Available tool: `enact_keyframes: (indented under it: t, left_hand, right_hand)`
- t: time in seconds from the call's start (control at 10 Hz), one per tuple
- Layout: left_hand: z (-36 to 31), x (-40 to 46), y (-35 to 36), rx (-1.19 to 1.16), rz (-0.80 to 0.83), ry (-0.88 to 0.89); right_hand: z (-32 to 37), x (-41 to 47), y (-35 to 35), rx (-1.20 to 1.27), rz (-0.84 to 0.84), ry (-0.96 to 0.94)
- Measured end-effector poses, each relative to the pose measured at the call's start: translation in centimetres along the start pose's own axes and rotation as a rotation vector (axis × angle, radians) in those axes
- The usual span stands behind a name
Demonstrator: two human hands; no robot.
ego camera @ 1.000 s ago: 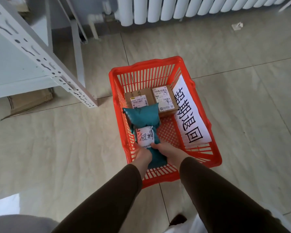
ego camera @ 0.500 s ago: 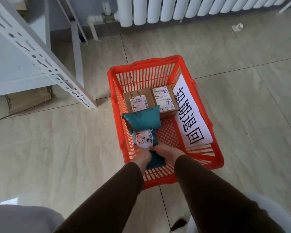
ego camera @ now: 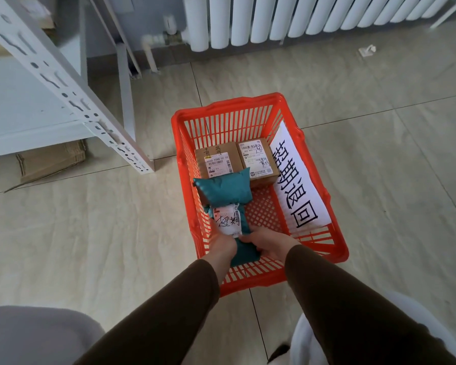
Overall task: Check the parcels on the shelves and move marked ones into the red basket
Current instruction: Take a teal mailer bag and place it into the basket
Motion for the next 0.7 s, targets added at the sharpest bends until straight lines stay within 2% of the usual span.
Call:
enact_keyframes:
  t: [0.2, 0.3, 0.4, 0.6, 0.7]
  left_hand:
    - [-1.6, -4.3, -2.2, -0.056, 0.066, -0.017]
    - [-2.7, -6.5, -4.7, -0.038, 0.088, 0.081]
    - [-3.3, -8.5, -7.9, -0.1, 0.117, 0.098]
    - [-9.4, -22.7, -19.9, -0.132, 0.121, 0.077]
    - [-12.3, -29.1, -26.6, -0.108, 0.06, 0.172]
  right_hand:
    - [1.9, -4.2, -1.6, -0.1, -0.177, -0.109]
    - [3.7, -8.8, -2.4, -0.1, -0.212, -0.137]
    - [5.6, -14.5, -2.8, -0.063, -0.192, -0.12]
    - [11.9, -29.9, -2.7, -0.021, -0.193, -0.223]
    - [16.7, -38.8, -2.7, -0.003, -0.212, -0.305]
Point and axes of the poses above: each hand's wrist, its own x-axis towards the middle knuckle, its own y-axis out of the palm, z = x × y, the point moved 4 cm from there along x, towards the middle knuckle, and after that the axes turned 7 degrees about -z, right-handed, at the moved point
